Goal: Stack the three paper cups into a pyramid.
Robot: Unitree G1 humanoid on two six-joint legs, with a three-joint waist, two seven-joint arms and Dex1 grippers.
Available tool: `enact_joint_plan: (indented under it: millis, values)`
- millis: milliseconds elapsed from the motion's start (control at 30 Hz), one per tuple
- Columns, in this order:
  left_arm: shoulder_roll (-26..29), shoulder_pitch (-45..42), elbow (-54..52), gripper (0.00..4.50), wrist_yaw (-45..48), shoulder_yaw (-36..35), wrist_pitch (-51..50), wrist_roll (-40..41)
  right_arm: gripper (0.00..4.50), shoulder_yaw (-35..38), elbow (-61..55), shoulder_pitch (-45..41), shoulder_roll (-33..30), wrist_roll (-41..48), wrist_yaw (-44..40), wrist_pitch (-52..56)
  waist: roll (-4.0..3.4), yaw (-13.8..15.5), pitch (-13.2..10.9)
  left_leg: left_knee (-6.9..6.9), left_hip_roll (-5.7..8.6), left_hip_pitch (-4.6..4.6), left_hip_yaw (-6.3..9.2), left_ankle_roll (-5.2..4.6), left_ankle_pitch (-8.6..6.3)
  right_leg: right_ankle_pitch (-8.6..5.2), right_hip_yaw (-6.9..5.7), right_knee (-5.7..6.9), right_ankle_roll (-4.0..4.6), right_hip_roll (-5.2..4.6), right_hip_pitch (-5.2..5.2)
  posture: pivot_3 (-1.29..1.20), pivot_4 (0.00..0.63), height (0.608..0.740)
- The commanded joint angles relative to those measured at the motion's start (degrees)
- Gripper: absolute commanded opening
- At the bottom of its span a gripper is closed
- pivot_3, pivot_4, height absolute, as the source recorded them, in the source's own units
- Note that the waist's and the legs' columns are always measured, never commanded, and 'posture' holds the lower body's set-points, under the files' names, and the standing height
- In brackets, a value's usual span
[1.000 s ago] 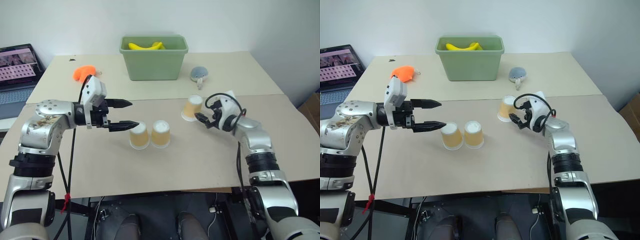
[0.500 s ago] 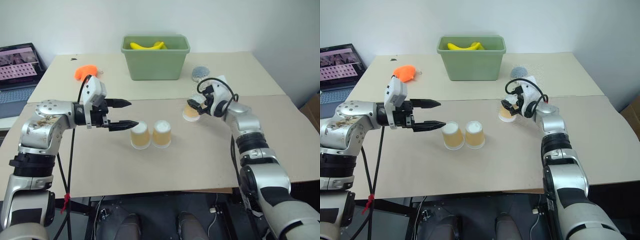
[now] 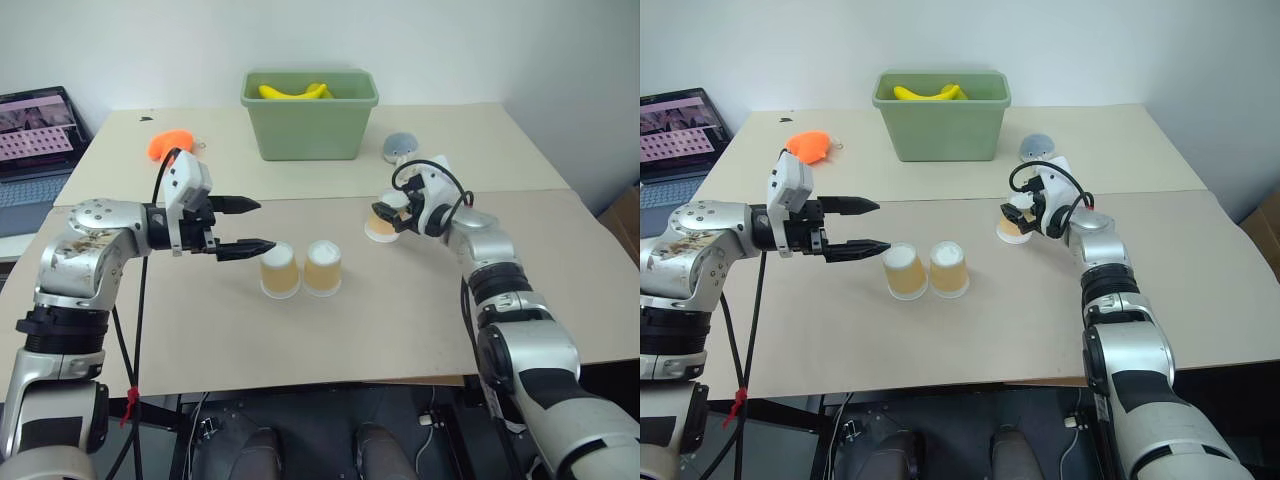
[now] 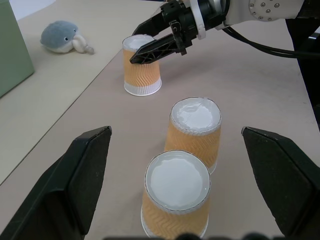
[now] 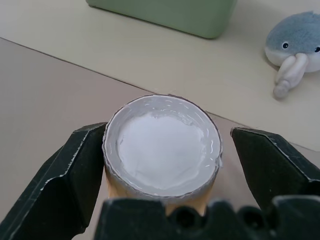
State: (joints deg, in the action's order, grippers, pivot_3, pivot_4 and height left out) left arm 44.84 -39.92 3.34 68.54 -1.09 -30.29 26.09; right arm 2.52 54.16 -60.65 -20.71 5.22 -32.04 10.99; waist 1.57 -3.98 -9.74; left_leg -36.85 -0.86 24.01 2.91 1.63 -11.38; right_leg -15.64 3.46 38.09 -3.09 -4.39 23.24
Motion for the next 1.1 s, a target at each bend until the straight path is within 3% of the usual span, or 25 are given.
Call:
enact_joint_plan:
  millis: [33,233,333,367,467,733,933,1100]
  values:
    - [0.9,-0.2,-1.3,4.45,-0.2,-1.6,0.8,0.2,4.50,0.8,-0.7,-1.9,-0.1,0.1,0.0,-2.0,0.00,0.0,0.0,0.00,0.00,0.00,0.00,0.00,0.00,0.00,0.00,0.00,0.00,0.00,0.00,0.00,0.150,0.732]
    - [0.8,-0.4,-0.7,4.45,-0.1,-1.5,1.1,0.0,4.50,0.8,-0.4,-2.1,0.1,0.1,0.1,-1.7,0.00,0.0,0.0,0.00,0.00,0.00,0.00,0.00,0.00,0.00,0.00,0.01,0.00,0.00,0.00,0.00,0.150,0.732]
    - [0.8,-0.4,-0.6,4.50,-0.1,-1.3,1.2,-0.1,3.85,0.8,-0.5,-2.0,0.2,0.1,-0.1,-1.9,0.00,0.0,0.0,0.00,0.00,0.00,0.00,0.00,0.00,0.00,0.00,0.01,0.00,0.00,0.00,0.00,0.150,0.732]
    - [0.8,-0.4,-0.7,4.50,-0.1,-1.3,1.2,-0.1,3.37,0.8,-0.5,-2.0,0.2,0.1,-0.1,-1.9,0.00,0.0,0.0,0.00,0.00,0.00,0.00,0.00,0.00,0.00,0.00,0.01,0.00,0.00,0.00,0.00,0.150,0.732]
    - [0.8,-0.3,-0.7,4.50,-0.1,-1.3,1.1,-0.2,2.62,0.7,-0.8,-1.9,0.3,0.1,-0.3,-1.9,0.00,0.0,0.0,0.00,0.00,0.00,0.00,0.00,0.00,0.00,0.00,0.01,0.00,0.00,0.00,0.00,0.150,0.732]
    - [0.9,1.4,-1.7,4.50,-0.4,-1.2,0.9,-0.3,2.61,0.0,-5.2,-2.6,-0.7,0.1,-2.3,-0.3,-0.01,0.0,0.0,0.00,0.00,0.00,0.00,0.00,0.00,0.00,0.00,0.01,0.00,0.00,0.00,0.00,0.150,0.732]
    - [0.9,5.4,-4.2,4.50,-2.7,-3.6,-0.4,1.3,2.61,-2.1,-13.2,-8.9,-4.2,2.8,-16.0,7.1,-0.29,-0.1,-0.2,0.01,-0.03,0.01,0.01,0.00,0.00,0.00,0.01,0.02,0.00,0.03,0.06,0.00,0.150,0.732]
    - [1.3,6.8,-5.8,4.50,-3.6,-4.3,-1.2,2.0,2.61,-3.5,-16.0,-14.6,-3.3,5.9,-26.4,15.1,-0.29,-0.1,-0.2,0.01,-0.03,0.01,0.00,0.00,0.00,0.00,0.01,0.02,0.00,0.02,0.05,0.00,0.150,0.732]
